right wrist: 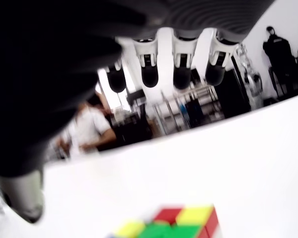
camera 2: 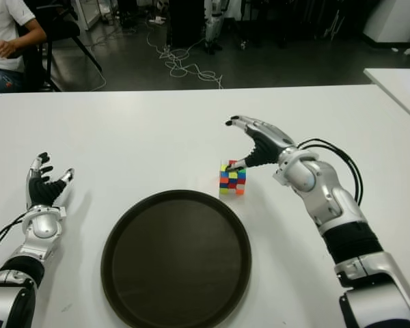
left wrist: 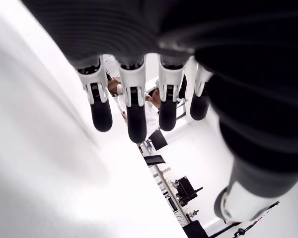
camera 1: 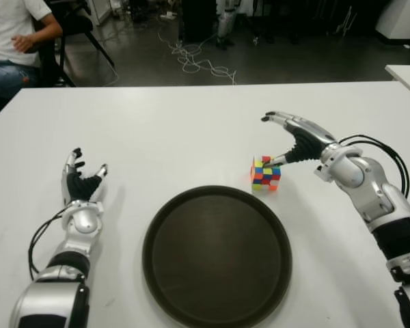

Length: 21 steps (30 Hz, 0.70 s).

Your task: Pick up the Rubik's Cube and put it in the plate

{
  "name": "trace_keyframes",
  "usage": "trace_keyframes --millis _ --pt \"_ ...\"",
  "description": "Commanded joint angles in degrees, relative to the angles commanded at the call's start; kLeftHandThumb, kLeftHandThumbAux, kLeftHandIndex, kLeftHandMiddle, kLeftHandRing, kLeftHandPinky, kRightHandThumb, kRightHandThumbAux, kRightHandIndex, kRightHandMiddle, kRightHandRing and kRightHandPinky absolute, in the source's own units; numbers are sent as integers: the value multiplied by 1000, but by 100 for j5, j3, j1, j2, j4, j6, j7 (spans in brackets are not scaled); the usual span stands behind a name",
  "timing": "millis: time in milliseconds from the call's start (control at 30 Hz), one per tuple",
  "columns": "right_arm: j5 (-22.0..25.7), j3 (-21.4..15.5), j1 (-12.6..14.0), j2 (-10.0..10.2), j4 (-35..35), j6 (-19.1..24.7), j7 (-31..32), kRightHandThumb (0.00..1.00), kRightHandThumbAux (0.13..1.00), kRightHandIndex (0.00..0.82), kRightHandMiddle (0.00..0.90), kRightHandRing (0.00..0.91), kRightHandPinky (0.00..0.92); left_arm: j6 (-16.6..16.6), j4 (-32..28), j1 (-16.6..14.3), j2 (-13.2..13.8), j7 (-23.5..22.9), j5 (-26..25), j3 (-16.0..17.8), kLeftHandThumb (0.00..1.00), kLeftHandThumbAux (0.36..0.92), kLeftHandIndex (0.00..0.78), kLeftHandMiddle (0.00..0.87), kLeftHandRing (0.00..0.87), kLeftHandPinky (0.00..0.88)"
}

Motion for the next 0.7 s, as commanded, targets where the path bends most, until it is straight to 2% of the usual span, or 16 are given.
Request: trace_keyframes --millis 333,700 --pt "-135 180 -140 -78 -216 87 446 0 567 0 0 0 25 -19 -21 6 -41 -49 -71 65 53 736 109 160 175 214" --pt "-273 320 -227 13 -232 274 576 0 555 0 0 0 18 79 -2 -3 -31 24 -14 29 15 733 99 159 174 201"
